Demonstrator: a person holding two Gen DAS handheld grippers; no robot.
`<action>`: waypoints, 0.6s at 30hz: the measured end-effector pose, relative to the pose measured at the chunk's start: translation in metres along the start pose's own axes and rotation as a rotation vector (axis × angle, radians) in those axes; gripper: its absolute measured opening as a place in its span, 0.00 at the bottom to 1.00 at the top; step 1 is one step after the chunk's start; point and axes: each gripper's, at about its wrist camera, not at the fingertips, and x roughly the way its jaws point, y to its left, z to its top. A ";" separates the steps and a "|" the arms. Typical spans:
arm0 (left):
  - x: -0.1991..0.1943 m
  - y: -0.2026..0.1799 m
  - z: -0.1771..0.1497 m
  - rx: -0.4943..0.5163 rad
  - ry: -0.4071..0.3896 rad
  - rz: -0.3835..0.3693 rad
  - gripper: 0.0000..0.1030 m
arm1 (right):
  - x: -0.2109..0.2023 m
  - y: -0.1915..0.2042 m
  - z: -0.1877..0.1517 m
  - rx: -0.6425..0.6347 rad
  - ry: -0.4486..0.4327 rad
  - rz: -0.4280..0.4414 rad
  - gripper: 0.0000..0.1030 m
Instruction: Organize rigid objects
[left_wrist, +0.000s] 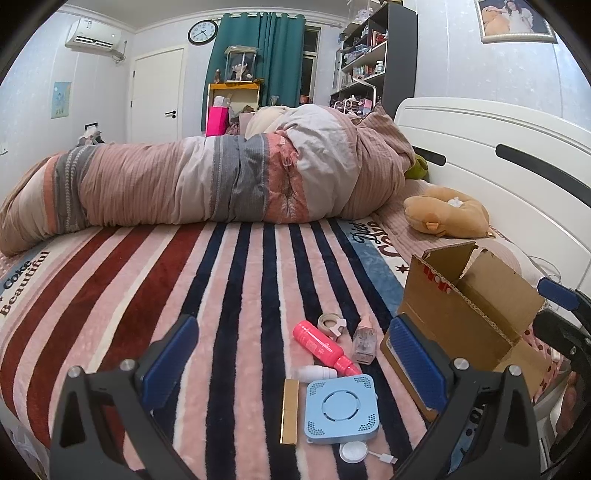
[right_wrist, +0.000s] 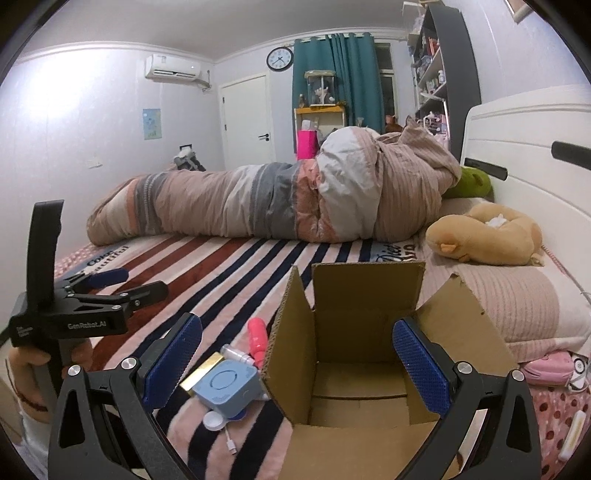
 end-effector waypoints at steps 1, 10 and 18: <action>0.000 0.000 0.000 0.000 0.001 0.001 1.00 | 0.000 0.001 0.000 0.002 -0.001 0.003 1.00; -0.002 -0.001 -0.001 -0.001 0.000 -0.002 1.00 | 0.002 0.008 0.001 -0.003 0.013 0.017 1.00; -0.005 -0.002 -0.001 -0.001 -0.003 -0.003 1.00 | 0.006 0.010 -0.001 0.012 0.023 0.018 1.00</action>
